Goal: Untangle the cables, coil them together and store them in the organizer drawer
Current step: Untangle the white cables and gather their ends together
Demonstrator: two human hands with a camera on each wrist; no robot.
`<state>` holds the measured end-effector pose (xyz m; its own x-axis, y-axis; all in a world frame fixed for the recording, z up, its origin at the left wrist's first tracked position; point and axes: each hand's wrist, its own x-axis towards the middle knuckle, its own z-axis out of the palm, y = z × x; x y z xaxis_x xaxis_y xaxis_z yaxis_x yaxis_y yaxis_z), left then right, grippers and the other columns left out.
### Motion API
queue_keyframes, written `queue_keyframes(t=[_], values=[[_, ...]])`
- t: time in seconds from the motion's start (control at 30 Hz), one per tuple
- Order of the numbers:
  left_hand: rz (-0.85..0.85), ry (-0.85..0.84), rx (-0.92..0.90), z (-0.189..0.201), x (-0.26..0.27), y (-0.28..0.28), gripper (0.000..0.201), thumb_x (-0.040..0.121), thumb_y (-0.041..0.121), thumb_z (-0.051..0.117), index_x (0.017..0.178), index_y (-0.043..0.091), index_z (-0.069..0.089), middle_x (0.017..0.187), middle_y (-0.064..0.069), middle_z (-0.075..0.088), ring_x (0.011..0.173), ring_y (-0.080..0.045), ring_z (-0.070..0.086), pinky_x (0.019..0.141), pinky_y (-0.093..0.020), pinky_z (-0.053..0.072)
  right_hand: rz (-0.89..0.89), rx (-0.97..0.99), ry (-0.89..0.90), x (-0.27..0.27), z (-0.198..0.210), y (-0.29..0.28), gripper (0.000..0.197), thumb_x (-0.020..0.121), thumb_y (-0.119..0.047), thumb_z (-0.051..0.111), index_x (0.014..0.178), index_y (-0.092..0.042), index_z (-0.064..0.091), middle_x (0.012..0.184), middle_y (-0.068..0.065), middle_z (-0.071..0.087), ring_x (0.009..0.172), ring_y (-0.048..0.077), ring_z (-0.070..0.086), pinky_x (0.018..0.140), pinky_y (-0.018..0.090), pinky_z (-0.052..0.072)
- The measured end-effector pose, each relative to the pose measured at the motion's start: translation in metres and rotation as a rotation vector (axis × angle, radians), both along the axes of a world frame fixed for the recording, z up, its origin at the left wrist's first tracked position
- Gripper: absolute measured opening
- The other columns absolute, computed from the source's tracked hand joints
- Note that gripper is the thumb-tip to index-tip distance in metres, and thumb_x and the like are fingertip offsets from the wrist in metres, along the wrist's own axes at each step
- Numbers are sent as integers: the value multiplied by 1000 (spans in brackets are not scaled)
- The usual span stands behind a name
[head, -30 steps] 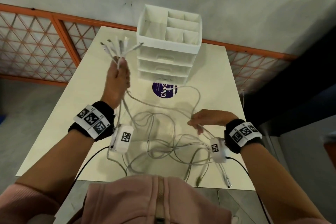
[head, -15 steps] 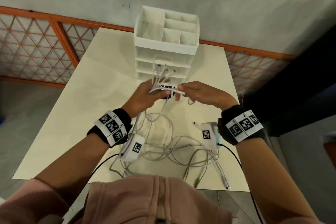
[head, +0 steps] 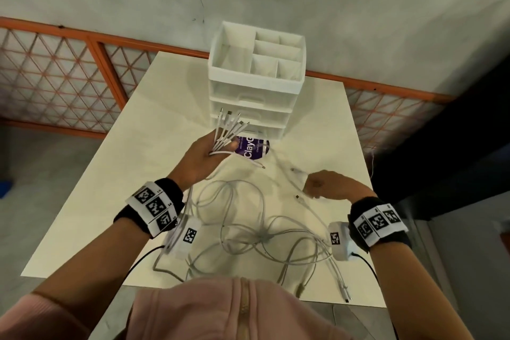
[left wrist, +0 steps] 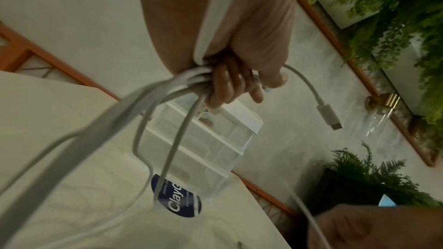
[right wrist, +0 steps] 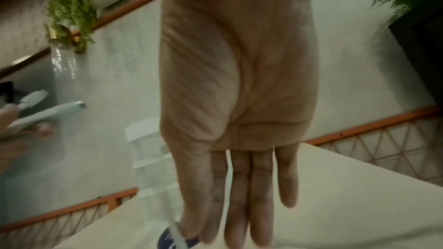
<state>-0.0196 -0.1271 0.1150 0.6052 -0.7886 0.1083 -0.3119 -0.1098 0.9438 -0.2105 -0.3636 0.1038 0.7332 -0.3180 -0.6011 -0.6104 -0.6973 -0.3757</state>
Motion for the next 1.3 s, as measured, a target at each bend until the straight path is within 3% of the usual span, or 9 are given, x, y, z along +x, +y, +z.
queue_keyframes(t=[0.47, 0.63, 0.87, 0.97, 1.0, 1.03, 1.1, 1.13, 1.3], values=[[54, 95, 26, 11, -26, -8, 21, 100, 27, 40, 90, 42, 51, 69, 5, 46, 57, -5, 40, 52, -14, 35, -270, 624, -926, 73, 73, 92, 13, 87, -7, 65, 94, 1, 58, 71, 7, 65, 59, 12, 65, 61, 23, 56], [-17, 146, -29, 24, -34, -4, 24, 101, 22, 40, 125, 24, 43, 66, 25, 51, 57, 9, 47, 56, -7, 39, -490, 724, -1001, 79, 67, 82, 19, 84, -4, 67, 96, -7, 52, 74, 5, 61, 60, 11, 62, 61, 22, 53], [-48, 355, -15, 25, -32, -4, 24, 101, 40, 33, 87, 42, 52, 63, 2, 38, 53, -12, 39, 56, -25, 23, -185, 563, -780, 83, 73, 75, 49, 83, -5, 68, 121, -9, 37, 82, 0, 61, 60, 6, 59, 62, 15, 47], [-61, 346, 11, 27, -36, -7, 33, 102, 37, 28, 132, 27, 41, 101, -24, 51, 99, -35, 57, 62, -30, 39, -226, 538, -816, 88, 74, 77, 43, 80, -6, 72, 114, -8, 46, 78, -1, 63, 61, 9, 59, 60, 16, 47], [-72, 344, 6, 30, -38, -8, 38, 103, 35, 28, 138, 24, 36, 98, 17, 36, 104, -31, 56, 69, -35, 49, -240, 537, -830, 89, 74, 77, 37, 80, -7, 72, 110, -7, 52, 79, 1, 64, 61, 10, 59, 59, 17, 47], [-84, 340, -14, 32, -39, -9, 40, 103, 33, 28, 141, 22, 33, 133, -13, 30, 108, -24, 55, 85, -43, 51, -249, 538, -840, 89, 73, 78, 29, 81, -8, 71, 106, -5, 57, 78, 4, 65, 60, 10, 59, 59, 18, 48], [-100, 324, -46, 37, -41, -10, 40, 104, 27, 27, 143, 19, 32, 81, 8, 38, 101, 3, 60, 92, -33, 45, -283, 554, -865, 92, 71, 80, 18, 85, -11, 67, 98, 1, 64, 74, 6, 62, 57, 9, 59, 59, 19, 49], [-95, 329, -57, 36, -40, -11, 38, 104, 24, 26, 141, 16, 33, 79, -13, 45, 89, 14, 61, 91, -30, 45, -309, 569, -883, 93, 70, 81, 15, 88, -12, 64, 95, 2, 65, 73, 6, 61, 56, 10, 59, 59, 19, 50], [-23, 233, -80, 33, -35, -13, 20, 104, 26, 29, 95, 32, 47, 67, -1, 40, 50, -2, 37, 51, -18, 34, -344, 562, -914, 95, 70, 80, 12, 90, -11, 61, 93, -1, 65, 73, 6, 63, 58, 13, 61, 59, 18, 52]])
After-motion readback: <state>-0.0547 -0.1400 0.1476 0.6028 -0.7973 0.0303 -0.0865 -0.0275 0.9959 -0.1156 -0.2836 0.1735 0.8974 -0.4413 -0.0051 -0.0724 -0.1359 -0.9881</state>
